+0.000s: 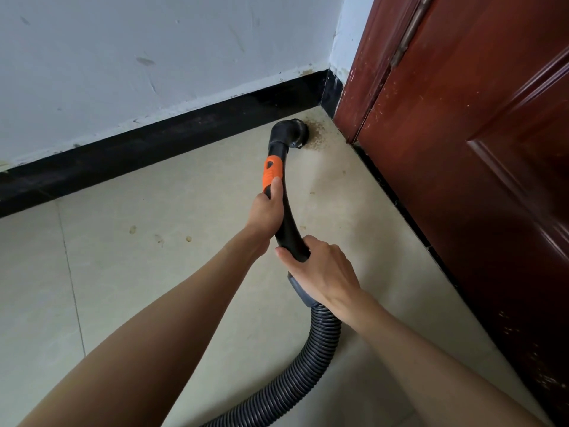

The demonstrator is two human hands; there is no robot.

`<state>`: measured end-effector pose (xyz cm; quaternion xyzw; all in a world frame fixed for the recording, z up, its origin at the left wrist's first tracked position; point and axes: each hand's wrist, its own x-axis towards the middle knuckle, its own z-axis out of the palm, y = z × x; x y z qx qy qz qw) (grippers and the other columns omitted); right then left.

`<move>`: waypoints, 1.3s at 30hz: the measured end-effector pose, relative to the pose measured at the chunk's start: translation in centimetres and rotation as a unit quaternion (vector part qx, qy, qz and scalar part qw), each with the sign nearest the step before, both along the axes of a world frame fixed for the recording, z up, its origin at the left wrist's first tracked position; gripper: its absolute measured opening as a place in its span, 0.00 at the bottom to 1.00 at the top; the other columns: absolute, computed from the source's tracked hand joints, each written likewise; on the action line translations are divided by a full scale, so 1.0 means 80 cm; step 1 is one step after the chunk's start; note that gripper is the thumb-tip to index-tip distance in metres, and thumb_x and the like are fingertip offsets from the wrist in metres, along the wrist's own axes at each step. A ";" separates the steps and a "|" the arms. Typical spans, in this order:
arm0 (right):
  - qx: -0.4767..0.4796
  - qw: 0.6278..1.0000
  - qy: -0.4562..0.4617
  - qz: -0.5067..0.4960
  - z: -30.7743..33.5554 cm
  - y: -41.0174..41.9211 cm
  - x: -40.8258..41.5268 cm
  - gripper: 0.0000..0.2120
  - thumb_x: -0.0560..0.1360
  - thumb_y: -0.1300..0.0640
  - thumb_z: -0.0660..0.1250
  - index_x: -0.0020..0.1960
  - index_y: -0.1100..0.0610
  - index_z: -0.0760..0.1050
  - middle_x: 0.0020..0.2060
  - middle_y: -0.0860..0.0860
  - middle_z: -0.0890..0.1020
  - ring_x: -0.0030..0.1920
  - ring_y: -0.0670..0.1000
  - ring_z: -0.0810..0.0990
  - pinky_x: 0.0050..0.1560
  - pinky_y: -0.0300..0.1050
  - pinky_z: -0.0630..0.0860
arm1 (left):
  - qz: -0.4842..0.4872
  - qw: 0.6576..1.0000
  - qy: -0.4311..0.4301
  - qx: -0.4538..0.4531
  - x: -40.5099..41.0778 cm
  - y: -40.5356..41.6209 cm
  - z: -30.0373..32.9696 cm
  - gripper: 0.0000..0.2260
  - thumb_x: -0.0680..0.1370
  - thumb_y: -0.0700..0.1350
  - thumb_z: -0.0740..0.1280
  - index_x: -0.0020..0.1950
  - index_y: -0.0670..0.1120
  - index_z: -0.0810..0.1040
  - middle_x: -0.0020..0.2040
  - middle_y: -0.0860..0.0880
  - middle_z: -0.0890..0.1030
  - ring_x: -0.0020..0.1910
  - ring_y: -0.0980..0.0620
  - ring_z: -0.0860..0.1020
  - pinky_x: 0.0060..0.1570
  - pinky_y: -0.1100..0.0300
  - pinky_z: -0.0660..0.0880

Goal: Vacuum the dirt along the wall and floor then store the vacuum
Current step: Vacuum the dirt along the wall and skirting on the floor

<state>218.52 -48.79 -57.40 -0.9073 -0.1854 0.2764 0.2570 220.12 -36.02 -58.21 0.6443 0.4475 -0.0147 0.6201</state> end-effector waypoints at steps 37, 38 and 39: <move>0.006 1.000 -0.009 -0.012 -0.032 -0.037 0.113 0.21 0.74 0.37 0.63 0.35 0.52 0.65 0.33 0.50 0.76 0.41 0.56 0.78 0.39 0.47 0.70 | -0.068 0.997 0.016 0.008 0.103 -0.033 0.010 0.27 0.83 0.57 0.46 0.71 0.36 0.62 0.54 0.46 0.69 0.51 0.50 0.68 0.51 0.59 0.65; 0.011 1.000 -0.008 -0.017 -0.033 -0.037 0.114 0.21 0.74 0.37 0.63 0.35 0.52 0.65 0.33 0.49 0.76 0.40 0.55 0.78 0.39 0.46 0.69 | -0.072 0.997 0.016 0.008 0.106 -0.032 0.010 0.27 0.83 0.56 0.46 0.70 0.36 0.63 0.55 0.45 0.70 0.51 0.50 0.68 0.51 0.59 0.65; 0.015 1.000 -0.008 -0.021 -0.034 -0.036 0.115 0.21 0.74 0.37 0.63 0.34 0.52 0.64 0.32 0.49 0.75 0.39 0.55 0.77 0.38 0.46 0.69 | -0.077 0.997 0.017 0.010 0.109 -0.032 0.010 0.27 0.83 0.56 0.46 0.70 0.36 0.63 0.55 0.45 0.70 0.51 0.49 0.68 0.51 0.59 0.65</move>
